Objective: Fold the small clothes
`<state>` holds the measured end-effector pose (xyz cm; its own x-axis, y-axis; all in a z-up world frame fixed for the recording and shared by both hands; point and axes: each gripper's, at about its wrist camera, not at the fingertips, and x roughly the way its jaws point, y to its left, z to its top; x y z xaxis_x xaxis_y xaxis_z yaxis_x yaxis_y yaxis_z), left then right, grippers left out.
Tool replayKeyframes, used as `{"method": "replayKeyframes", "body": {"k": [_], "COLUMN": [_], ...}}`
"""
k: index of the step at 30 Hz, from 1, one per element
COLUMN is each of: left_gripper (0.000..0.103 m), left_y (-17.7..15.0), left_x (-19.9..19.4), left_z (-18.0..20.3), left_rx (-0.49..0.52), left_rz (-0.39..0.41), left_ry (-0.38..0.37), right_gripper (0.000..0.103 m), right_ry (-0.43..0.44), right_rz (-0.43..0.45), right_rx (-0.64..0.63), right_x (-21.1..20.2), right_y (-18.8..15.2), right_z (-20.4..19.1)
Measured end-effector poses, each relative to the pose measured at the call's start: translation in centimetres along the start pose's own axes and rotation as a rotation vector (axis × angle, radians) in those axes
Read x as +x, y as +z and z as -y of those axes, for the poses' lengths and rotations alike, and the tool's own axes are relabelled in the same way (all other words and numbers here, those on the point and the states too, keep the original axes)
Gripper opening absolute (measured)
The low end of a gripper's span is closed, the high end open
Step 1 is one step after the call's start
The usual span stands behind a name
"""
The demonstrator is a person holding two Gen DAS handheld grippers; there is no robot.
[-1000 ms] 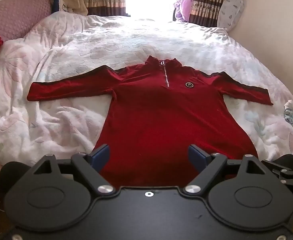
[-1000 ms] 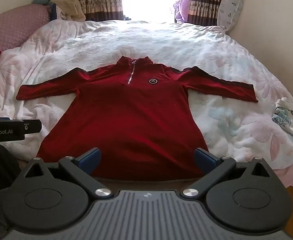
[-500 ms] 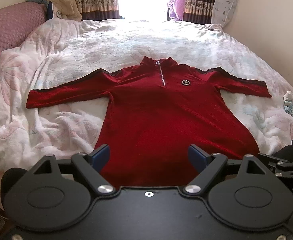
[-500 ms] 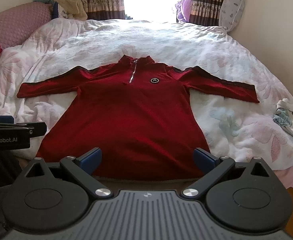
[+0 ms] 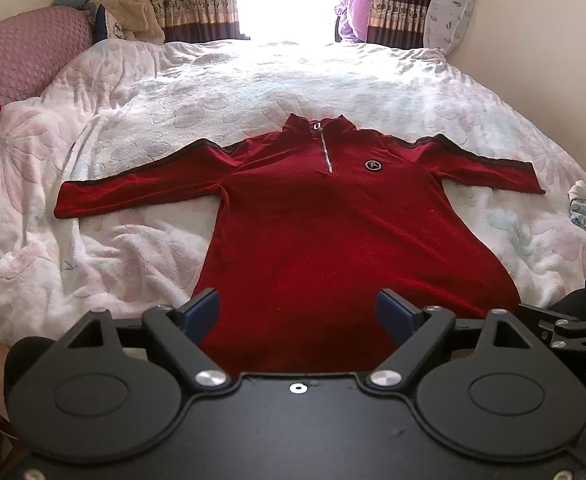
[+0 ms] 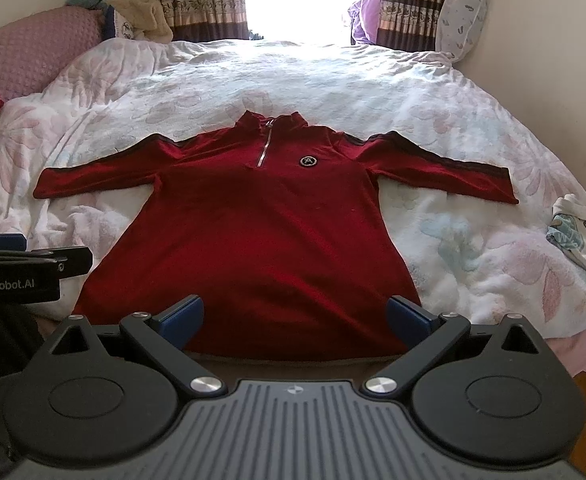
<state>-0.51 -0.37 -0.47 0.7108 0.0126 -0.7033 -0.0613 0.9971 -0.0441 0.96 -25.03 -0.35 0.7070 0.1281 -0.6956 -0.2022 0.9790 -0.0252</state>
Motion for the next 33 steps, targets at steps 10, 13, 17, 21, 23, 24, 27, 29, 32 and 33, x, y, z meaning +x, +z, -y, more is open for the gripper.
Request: {"method": "replayKeyframes", "body": {"k": [10, 13, 17, 21, 23, 24, 27, 29, 32, 33], "left_gripper": [0.087, 0.087, 0.087, 0.087, 0.087, 0.087, 0.087, 0.087, 0.087, 0.087], "left_y": [-0.03, -0.08, -0.17, -0.22, -0.22, -0.21, -0.20, -0.20, -0.21, -0.21], "left_x": [-0.09, -0.17, -0.24, -0.23, -0.22, -0.23, -0.19, -0.22, -0.22, -0.22], "left_z": [-0.15, -0.15, -0.06, 0.04, 0.05, 0.05, 0.08, 0.05, 0.04, 0.04], "left_rx": [-0.009, -0.007, -0.012, -0.010, -0.010, -0.010, -0.010, -0.010, -0.010, -0.009], "left_rz": [0.005, 0.008, 0.012, 0.011, 0.011, 0.012, 0.011, 0.011, 0.011, 0.011], "left_ry": [0.003, 0.007, 0.008, 0.009, 0.009, 0.009, 0.010, 0.009, 0.009, 0.009], "right_gripper": [0.103, 0.103, 0.103, 0.103, 0.103, 0.103, 0.103, 0.103, 0.103, 0.103], "right_ry": [0.008, 0.006, 0.014, -0.011, -0.010, -0.004, 0.007, -0.001, -0.006, -0.007], "right_rz": [0.007, 0.007, 0.005, 0.016, 0.020, 0.019, 0.020, 0.021, 0.023, 0.023], "right_rx": [0.010, 0.020, 0.031, 0.018, 0.011, 0.012, 0.024, 0.029, 0.030, 0.030], "right_x": [0.00, -0.05, 0.05, -0.03, -0.11, -0.09, 0.02, 0.06, 0.08, 0.09], "right_y": [-0.06, 0.00, -0.02, 0.02, 0.00, 0.02, 0.06, 0.07, 0.14, 0.14], "right_z": [0.15, 0.34, 0.55, 0.22, 0.15, 0.14, 0.34, 0.42, 0.50, 0.53]}}
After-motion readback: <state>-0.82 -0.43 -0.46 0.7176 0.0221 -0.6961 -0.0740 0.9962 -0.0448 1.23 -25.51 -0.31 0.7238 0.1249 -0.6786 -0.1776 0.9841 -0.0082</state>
